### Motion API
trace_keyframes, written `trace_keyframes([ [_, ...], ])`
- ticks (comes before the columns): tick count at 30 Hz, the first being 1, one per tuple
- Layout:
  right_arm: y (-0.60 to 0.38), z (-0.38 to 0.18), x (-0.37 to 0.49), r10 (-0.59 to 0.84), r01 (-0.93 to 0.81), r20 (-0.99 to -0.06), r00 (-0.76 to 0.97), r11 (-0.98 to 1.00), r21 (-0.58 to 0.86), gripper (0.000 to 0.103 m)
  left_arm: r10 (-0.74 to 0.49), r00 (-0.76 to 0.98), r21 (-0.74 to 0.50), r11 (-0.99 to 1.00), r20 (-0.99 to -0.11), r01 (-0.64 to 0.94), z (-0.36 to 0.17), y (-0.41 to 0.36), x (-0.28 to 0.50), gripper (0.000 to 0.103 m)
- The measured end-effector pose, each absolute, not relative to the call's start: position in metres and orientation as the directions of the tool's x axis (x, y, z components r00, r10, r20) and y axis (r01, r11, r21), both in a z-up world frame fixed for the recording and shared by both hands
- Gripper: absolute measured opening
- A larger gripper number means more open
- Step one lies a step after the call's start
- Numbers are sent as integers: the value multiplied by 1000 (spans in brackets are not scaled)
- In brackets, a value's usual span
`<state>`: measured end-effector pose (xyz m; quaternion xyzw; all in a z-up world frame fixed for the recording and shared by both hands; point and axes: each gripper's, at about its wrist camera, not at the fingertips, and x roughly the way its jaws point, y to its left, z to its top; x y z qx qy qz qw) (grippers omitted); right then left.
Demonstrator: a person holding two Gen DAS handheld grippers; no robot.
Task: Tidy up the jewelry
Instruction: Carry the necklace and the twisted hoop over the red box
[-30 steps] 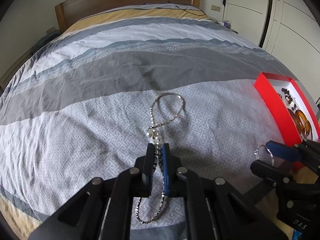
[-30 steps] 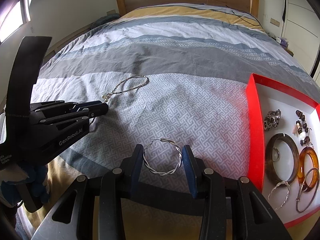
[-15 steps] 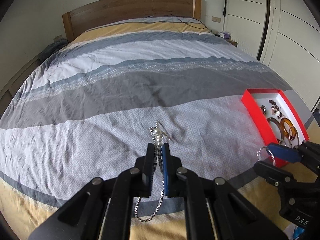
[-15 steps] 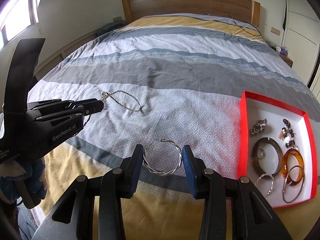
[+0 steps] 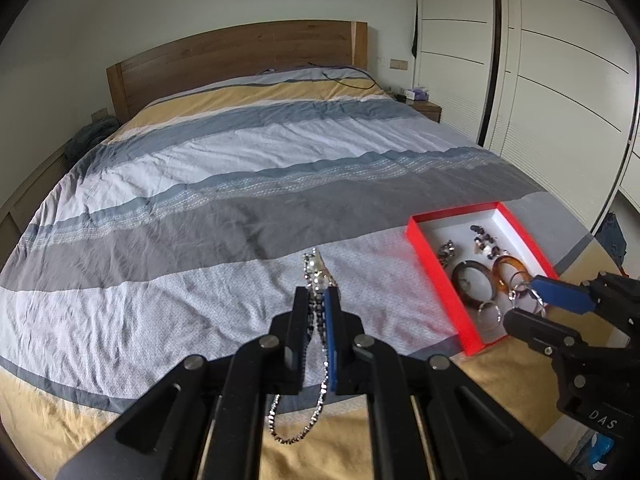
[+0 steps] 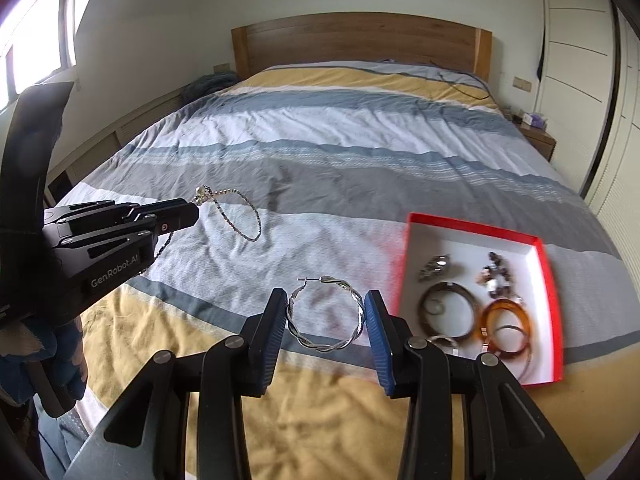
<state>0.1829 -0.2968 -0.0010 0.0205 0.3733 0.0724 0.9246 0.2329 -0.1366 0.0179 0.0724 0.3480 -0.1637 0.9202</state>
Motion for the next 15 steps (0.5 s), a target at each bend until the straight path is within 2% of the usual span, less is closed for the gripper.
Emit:
trace_keyframes([
  [15, -391, -9, 190, 16, 20, -692, 721, 999, 44, 39, -377, 667, -32, 883, -642, 469, 20, -215, 230, 7],
])
